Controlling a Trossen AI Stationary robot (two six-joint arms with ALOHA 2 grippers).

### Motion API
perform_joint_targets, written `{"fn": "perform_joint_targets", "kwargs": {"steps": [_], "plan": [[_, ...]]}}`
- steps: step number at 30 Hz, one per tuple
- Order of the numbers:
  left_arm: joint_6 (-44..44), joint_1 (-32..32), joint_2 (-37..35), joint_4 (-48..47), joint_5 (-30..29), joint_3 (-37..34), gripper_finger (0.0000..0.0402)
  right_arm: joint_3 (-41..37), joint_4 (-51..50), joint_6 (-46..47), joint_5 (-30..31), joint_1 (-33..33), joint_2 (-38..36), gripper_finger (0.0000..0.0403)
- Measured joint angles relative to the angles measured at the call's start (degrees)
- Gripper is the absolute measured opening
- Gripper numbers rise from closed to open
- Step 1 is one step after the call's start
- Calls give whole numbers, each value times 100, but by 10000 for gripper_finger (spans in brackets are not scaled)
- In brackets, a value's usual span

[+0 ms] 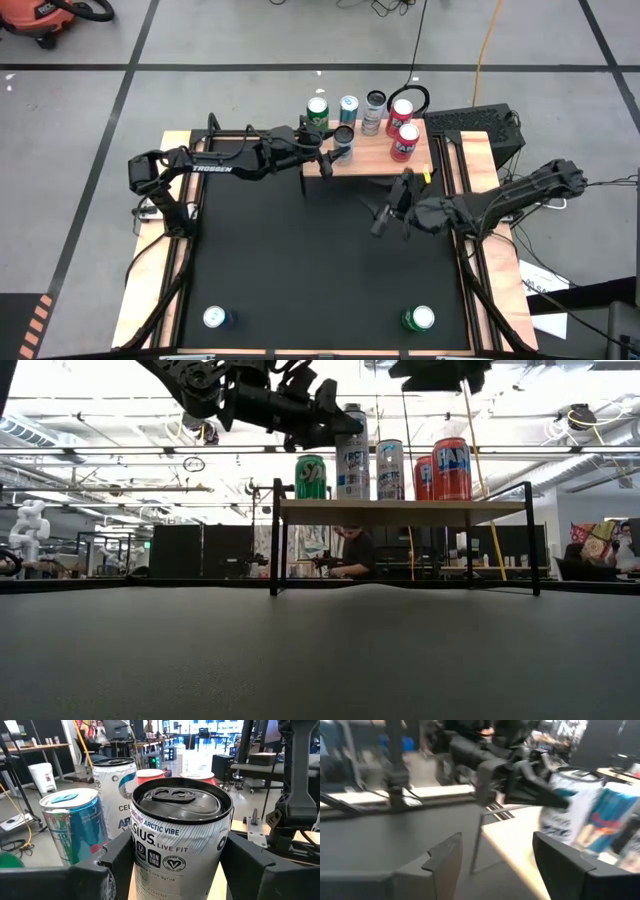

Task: Place canned beverage on shelf
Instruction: Put the white-blue soda can on the shelf aligned with the other white-blue soda can

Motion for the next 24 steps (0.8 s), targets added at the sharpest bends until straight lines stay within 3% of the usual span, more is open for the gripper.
{"fn": "perform_joint_targets", "kwargs": {"steps": [7,17,24], "plan": [[24,14,10,100,-2,-13,260,1345,-1670,-59,-143,-587,40,185],[35,163,-93,109,-15,-26,373,2833,-3063,39,-1521,-1721,349,136],[140,164,-631,-527,-17,-28,393,3652,-3562,-216,-2580,-2587,829,105]]}}
